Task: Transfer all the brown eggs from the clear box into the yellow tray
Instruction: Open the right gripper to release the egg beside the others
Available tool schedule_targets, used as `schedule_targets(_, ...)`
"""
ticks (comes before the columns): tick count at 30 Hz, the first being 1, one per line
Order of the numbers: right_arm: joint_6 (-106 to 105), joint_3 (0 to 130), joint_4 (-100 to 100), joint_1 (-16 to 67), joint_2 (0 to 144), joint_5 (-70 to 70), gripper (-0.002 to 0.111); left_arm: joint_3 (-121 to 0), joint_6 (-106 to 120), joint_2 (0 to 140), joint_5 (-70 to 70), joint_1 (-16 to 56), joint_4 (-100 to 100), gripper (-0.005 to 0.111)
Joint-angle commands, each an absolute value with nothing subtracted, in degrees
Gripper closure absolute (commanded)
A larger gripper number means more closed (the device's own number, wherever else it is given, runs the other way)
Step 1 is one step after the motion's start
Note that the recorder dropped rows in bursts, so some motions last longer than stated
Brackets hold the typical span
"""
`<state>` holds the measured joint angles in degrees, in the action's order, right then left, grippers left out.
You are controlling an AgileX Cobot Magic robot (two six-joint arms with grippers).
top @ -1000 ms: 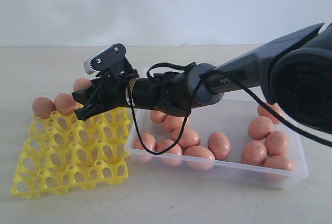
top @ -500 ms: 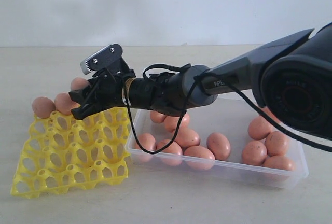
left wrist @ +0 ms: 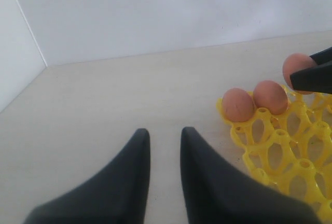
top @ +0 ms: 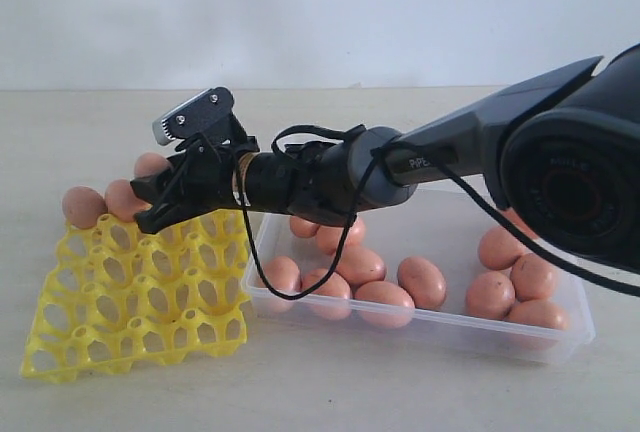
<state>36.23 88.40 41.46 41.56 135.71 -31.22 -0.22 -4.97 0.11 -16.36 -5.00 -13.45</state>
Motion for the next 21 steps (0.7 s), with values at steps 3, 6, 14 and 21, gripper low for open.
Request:
schedule_targets(3,36.36,88.77,41.82,41.77,135.51,-31.2,0.108,0.0,-5.09,0.0,-16.24,-5.12,-13.34,0.085)
schedule_targets(6,36.22,88.77,41.82,41.77,135.51,-29.97,0.108,0.0,-5.09,0.0,-16.24,-5.12,-13.34,0.085)
schedule_targets(14,37.08,88.77,42.71,41.77,135.51,-29.27,0.103,0.0,-5.09,0.0,-16.24,-5.12,-13.34,0.085)
schedule_targets(21,36.98,88.77,43.79,41.77,135.51,-28.73,0.06,0.0,-5.09,0.0,-16.24,-5.12,-13.34,0.085)
